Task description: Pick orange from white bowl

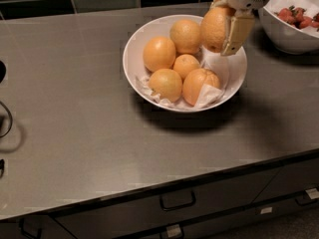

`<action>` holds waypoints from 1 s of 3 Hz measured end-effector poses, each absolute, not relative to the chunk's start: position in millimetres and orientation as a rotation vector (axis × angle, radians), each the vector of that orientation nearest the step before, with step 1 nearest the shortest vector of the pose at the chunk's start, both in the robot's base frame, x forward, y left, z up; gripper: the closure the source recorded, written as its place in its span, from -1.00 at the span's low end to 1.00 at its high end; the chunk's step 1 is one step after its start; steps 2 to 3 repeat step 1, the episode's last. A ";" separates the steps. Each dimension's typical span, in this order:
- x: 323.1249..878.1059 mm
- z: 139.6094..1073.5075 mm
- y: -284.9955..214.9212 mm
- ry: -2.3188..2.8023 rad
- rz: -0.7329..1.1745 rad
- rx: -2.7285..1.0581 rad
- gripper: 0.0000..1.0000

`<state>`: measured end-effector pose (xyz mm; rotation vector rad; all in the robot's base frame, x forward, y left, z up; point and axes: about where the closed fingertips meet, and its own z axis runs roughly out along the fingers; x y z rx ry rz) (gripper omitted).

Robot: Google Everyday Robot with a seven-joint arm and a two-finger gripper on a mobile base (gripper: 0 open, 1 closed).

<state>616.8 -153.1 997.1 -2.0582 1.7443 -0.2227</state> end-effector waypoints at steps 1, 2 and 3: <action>616.8 997.1 -153.1 1.744 -0.223 -2.058 1.00; 616.8 997.1 -153.1 1.744 -0.223 -2.058 1.00; 616.8 997.1 -153.1 1.744 -0.223 -2.058 1.00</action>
Offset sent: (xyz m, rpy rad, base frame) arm 0.0000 0.0000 0.0000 0.0000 0.0000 0.0000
